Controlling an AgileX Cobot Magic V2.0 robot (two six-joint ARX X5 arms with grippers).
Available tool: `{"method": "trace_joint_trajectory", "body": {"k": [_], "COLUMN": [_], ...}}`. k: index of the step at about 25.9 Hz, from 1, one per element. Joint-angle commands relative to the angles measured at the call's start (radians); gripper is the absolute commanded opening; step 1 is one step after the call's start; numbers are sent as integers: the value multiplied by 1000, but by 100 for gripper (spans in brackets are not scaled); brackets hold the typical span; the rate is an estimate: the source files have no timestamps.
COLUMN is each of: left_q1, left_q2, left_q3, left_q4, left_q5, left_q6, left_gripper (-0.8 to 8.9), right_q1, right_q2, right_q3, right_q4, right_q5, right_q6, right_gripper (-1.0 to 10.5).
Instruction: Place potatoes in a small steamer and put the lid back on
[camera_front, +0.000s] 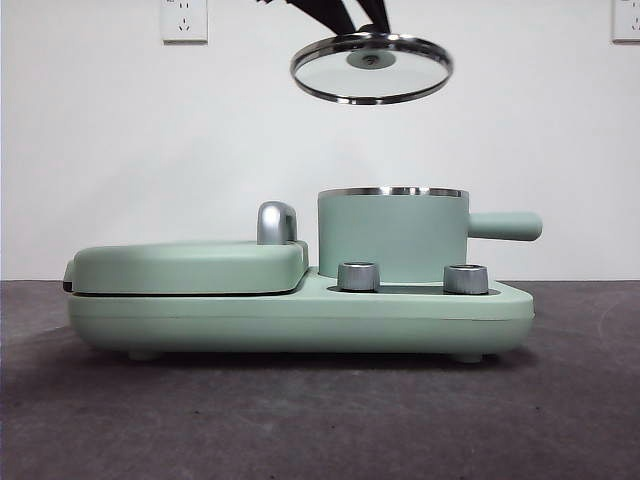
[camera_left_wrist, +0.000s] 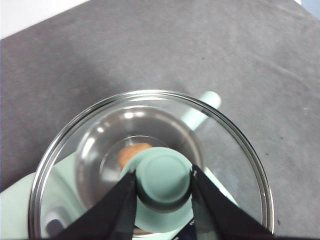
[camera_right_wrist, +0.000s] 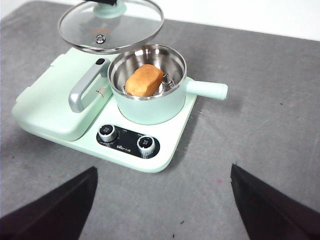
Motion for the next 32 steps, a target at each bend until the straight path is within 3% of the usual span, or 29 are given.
{"method": "trace_joint_trajectory", "body": {"k": [1,5,15,32], "left_q1": [-18,-28,-27,-17], "left_q2": [16,68,190,231], "left_q3": [38,38,38,38], "left_q4": [30,63,118,103], "left_q5": [0,0,-64,-99], "left_q6": [2,-3,-19,-39], "left_gripper": [6,6,6,5], "right_q1": [6,6,6,6], "right_q2": [-55,-127,-133,-133], "right_q3": [-15,-24,-24,-24], "right_q4": [8,4,14,14], "right_q5": [-10,-59,-58,-51], "right_q6": [-6,24,30,49], "right_gripper": [423,423,423,423]}}
